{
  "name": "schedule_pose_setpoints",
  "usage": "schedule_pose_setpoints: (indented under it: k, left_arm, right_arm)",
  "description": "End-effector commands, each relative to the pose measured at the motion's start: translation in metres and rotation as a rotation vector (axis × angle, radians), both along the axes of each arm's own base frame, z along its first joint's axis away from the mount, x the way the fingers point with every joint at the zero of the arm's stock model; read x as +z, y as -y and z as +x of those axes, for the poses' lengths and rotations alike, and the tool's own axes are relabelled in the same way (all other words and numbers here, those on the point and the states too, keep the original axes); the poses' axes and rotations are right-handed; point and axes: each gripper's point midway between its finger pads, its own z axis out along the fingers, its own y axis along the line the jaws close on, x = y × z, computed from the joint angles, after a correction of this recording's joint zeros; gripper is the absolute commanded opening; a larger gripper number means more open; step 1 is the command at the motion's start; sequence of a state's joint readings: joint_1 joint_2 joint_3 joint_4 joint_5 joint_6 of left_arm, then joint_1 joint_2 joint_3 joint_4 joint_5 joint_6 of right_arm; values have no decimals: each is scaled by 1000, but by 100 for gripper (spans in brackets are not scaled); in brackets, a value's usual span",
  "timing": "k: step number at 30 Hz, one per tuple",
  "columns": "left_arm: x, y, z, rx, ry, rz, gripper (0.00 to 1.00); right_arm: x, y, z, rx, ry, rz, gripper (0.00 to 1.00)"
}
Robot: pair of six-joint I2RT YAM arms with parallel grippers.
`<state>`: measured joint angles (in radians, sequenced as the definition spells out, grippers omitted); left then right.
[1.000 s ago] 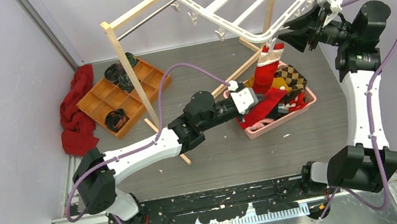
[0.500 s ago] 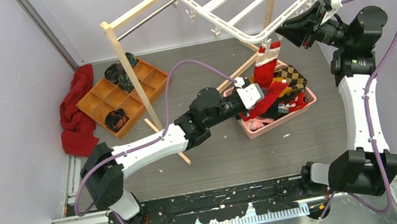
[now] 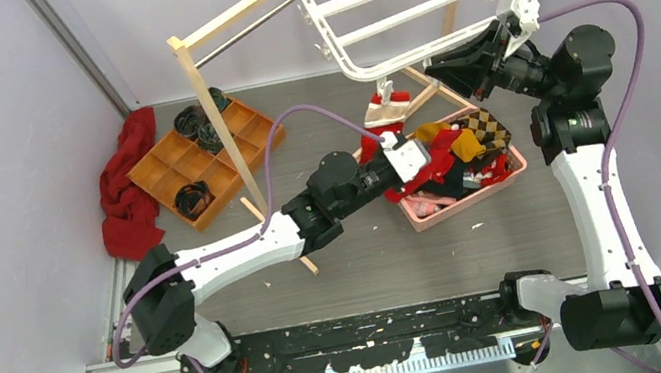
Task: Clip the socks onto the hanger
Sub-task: Adjust the hanger on the clothesline.
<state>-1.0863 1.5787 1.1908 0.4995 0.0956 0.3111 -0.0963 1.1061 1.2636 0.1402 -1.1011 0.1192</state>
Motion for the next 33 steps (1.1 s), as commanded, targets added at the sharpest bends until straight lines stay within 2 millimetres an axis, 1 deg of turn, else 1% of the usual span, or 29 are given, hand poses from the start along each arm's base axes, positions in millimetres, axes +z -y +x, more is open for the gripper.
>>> schedule_pose_setpoints:
  k: [1, 4, 5, 10, 15, 20, 25, 31, 33]
  left_arm:
    - [46, -25, 0, 70, 80, -106, 0]
    - [46, -32, 2, 93, 86, -104, 0]
    - [45, -37, 6, 123, 85, -104, 0]
    - [49, -50, 14, 180, 100, -104, 0]
    - [59, -63, 32, 248, 128, -111, 0]
    - [67, -72, 52, 319, 142, -137, 0]
    - [77, -87, 73, 406, 152, -169, 0]
    - [88, -114, 95, 511, 161, -190, 0]
    - [92, -123, 97, 530, 163, -203, 0]
  right_arm:
    - [6, -4, 3, -30, -30, 27, 12]
    - [6, -13, 2, -10, -43, 29, 12]
    - [6, -16, 2, -4, -48, 30, 12]
    - [9, -38, 0, 41, -72, 46, 12]
    - [13, -54, 4, 60, -90, 57, 12]
    - [18, -61, 4, 73, -90, 65, 12]
    - [24, -69, 0, 82, -90, 72, 12]
    - [28, -75, 2, 58, -89, 83, 13]
    - [22, -77, 4, 51, -123, 79, 13]
